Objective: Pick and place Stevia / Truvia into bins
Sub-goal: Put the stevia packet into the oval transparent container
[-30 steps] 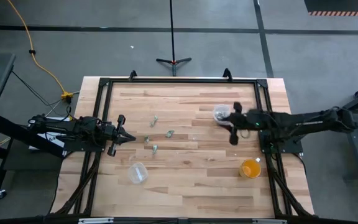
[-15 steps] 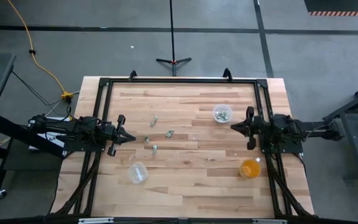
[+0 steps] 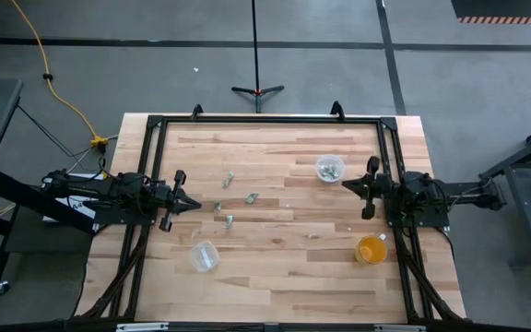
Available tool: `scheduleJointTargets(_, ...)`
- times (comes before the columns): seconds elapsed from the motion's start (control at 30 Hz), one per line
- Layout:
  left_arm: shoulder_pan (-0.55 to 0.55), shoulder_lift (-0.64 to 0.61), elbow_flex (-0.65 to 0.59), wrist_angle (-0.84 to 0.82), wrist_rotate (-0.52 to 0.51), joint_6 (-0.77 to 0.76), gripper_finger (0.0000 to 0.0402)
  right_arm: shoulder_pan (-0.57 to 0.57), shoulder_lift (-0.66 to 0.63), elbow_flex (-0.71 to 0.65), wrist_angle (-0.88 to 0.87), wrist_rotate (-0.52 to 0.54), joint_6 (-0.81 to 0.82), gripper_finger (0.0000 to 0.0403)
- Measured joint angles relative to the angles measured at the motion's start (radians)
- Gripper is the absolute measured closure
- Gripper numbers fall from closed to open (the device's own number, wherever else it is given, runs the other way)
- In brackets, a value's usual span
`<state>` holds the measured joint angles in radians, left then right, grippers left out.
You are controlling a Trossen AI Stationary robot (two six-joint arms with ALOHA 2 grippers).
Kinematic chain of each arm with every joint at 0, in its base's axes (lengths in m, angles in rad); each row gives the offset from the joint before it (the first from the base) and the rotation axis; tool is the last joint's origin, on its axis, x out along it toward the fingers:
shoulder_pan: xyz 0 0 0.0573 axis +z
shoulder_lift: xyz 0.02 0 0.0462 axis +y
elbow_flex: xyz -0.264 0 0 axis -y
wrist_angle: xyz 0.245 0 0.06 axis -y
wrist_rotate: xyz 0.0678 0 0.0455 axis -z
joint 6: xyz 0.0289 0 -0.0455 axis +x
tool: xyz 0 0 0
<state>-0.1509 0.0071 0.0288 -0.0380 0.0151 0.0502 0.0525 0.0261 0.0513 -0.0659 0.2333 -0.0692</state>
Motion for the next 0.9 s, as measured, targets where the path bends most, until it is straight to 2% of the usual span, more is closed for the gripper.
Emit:
scheduleJointTargets(0.37,0.000,0.000,0.000,0.005,0.000,0.000,0.0348,0.000,0.000,0.000,-0.001,0.003,-0.017,0.0397)
scheduleJointTargets(0.5,0.000,0.000,0.000,0.093,0.000,-0.003,0.0348,0.000,0.000,0.000,-0.003,0.003,-0.018,0.0396)
scheduleJointTargets(0.63,0.000,0.000,0.000,0.102,0.000,-0.002,0.0348,0.000,0.000,0.000,-0.003,0.003,-0.018,0.0395)
scheduleJointTargets(0.83,0.000,0.000,0.000,0.120,-0.071,0.005,0.0348,0.000,0.000,0.000,-0.003,0.025,-0.019,0.0398)
scheduleJointTargets(0.9,0.000,0.002,0.000,0.125,-0.088,0.082,0.0348,0.000,0.000,0.000,-0.003,0.031,-0.026,0.0398)
